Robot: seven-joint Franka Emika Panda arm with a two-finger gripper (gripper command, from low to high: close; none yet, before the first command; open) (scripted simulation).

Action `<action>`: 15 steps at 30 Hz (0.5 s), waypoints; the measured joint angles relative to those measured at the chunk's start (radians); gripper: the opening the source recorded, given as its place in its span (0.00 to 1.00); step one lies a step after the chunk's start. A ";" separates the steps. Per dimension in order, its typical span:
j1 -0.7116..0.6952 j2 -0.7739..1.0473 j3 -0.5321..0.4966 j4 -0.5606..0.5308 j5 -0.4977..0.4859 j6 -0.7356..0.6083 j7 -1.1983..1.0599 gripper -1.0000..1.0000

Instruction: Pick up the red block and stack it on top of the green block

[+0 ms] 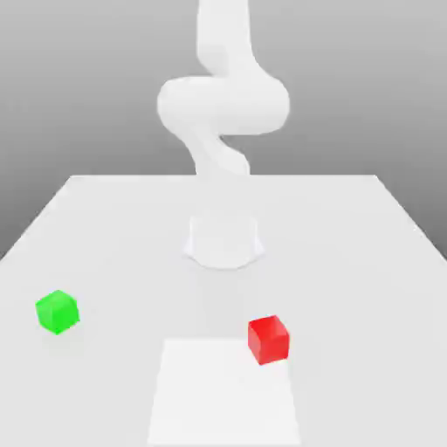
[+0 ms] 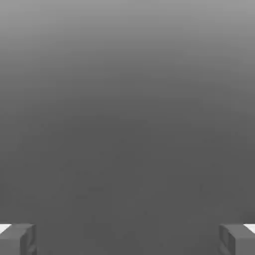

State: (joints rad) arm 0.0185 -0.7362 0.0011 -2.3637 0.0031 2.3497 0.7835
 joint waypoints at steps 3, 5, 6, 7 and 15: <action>0.026 0.094 0.003 -0.090 0.007 0.072 -0.026 0.50; 0.043 0.155 0.006 -0.149 0.010 0.119 -0.043 0.50; 0.051 0.186 0.008 -0.179 0.012 0.143 -0.051 0.50; 0.059 0.217 0.010 -0.209 0.013 0.166 -0.059 0.50; 0.123 0.490 0.037 -0.463 0.021 0.371 -0.127 0.50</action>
State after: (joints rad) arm 0.1413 -0.2461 0.0380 -2.8268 0.0245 2.7205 0.6568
